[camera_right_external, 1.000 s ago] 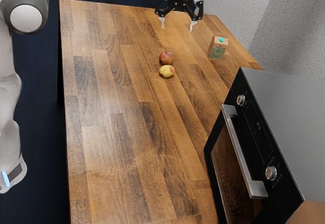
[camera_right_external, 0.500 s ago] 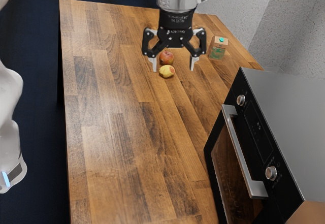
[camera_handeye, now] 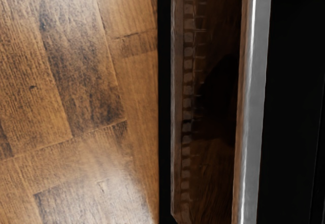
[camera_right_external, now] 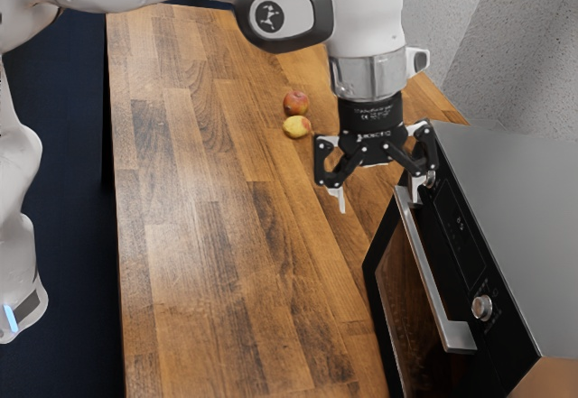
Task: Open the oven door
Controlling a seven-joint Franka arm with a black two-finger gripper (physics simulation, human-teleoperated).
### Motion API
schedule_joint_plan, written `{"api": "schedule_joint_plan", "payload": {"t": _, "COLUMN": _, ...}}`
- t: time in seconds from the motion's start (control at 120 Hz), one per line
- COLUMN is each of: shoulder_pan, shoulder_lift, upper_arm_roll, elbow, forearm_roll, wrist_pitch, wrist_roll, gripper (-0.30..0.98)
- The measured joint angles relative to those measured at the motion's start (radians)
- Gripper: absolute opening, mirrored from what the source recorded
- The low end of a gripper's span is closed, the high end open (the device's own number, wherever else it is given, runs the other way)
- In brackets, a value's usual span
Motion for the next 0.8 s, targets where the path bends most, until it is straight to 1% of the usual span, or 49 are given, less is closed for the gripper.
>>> {"api": "schedule_joint_plan", "payload": {"t": 0.2, "shoulder_pan": 0.003, "shoulder_lift": 0.019, "upper_arm_roll": -0.001, "elbow": -0.043, "forearm_roll": -0.024, "wrist_pitch": 0.056, "wrist_roll": -0.009, "gripper": 0.69}}
{"api": "schedule_joint_plan", "payload": {"t": 0.417, "shoulder_pan": -0.001, "shoulder_lift": 0.032, "upper_arm_roll": -0.01, "elbow": -0.072, "forearm_roll": -0.025, "wrist_pitch": 0.106, "wrist_roll": 0.004, "gripper": 0.69}}
{"api": "schedule_joint_plan", "payload": {"t": 0.8, "shoulder_pan": 0.015, "shoulder_lift": 0.073, "upper_arm_roll": -0.009, "elbow": -0.063, "forearm_roll": -0.024, "wrist_pitch": 0.145, "wrist_roll": 0.054, "gripper": 0.69}}
